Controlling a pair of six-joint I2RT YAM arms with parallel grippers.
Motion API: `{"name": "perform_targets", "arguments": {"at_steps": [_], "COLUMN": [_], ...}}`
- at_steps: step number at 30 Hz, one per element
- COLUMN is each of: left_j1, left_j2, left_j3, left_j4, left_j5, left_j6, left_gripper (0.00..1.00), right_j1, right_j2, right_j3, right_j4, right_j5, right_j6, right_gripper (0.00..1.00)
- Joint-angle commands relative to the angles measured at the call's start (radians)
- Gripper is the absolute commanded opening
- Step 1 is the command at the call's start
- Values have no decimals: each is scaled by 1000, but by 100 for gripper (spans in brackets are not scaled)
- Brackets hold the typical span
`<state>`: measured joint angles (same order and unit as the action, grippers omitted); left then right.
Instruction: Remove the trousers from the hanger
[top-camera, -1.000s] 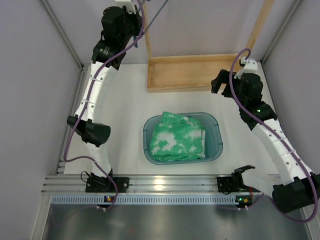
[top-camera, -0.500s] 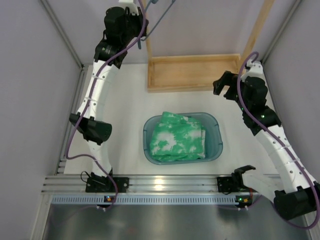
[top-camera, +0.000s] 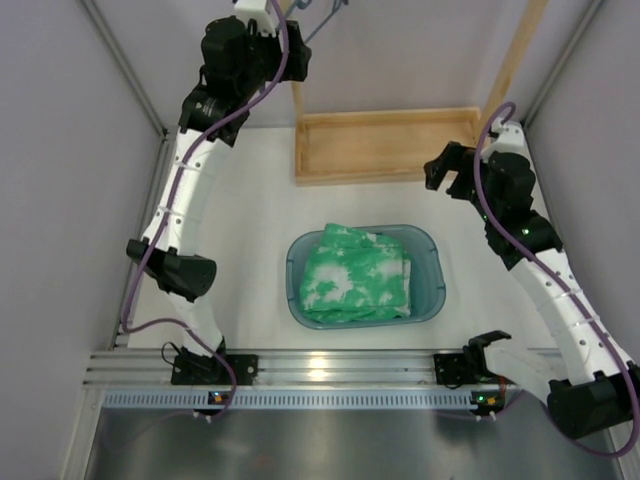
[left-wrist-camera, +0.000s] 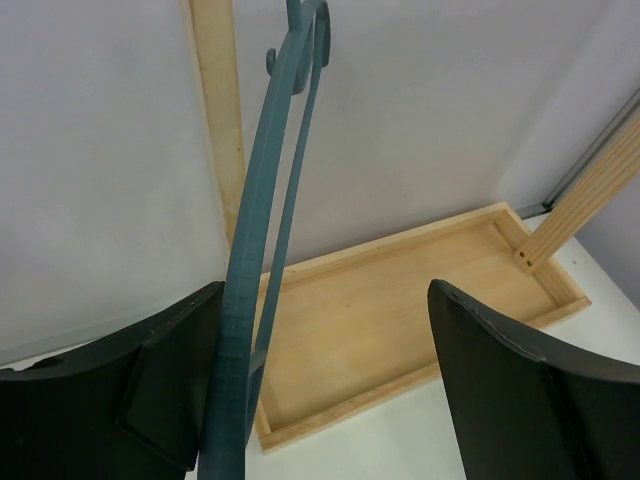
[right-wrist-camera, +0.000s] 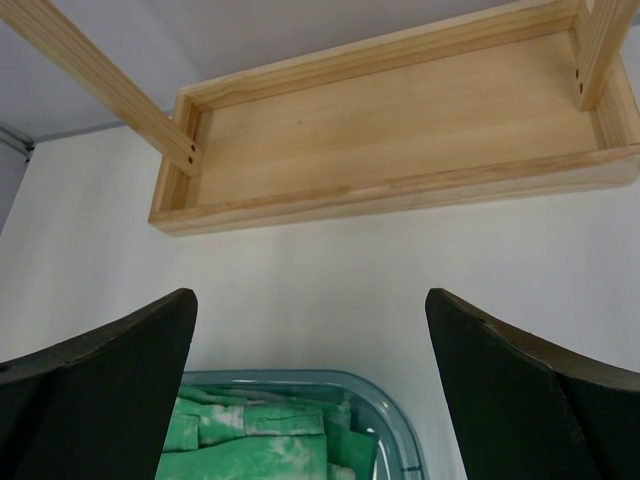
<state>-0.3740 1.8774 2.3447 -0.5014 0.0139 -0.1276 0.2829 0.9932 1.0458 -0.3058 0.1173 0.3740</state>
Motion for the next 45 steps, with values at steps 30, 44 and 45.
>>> {"name": "perform_targets", "arguments": {"at_steps": [30,44,45], "left_j1": [38,38,38], "left_j2": [-1227,-1281,-1278], "left_j3": [-1235,-1302,-1303], "left_j4": [-124,-129,-129], "left_j5": [-215,-180,-178], "left_j6": [-234,-270,-270], "left_gripper": [93,93,93], "right_j1": [-13,-14,-14], "right_j2": [-169,-238,-240], "right_j3": [-44,-122,-119], "right_j4": [203,108,102], "right_j5": [-166,-143,-140], "right_j6": [-21,-6,-6], "right_gripper": [99,99,99]}}
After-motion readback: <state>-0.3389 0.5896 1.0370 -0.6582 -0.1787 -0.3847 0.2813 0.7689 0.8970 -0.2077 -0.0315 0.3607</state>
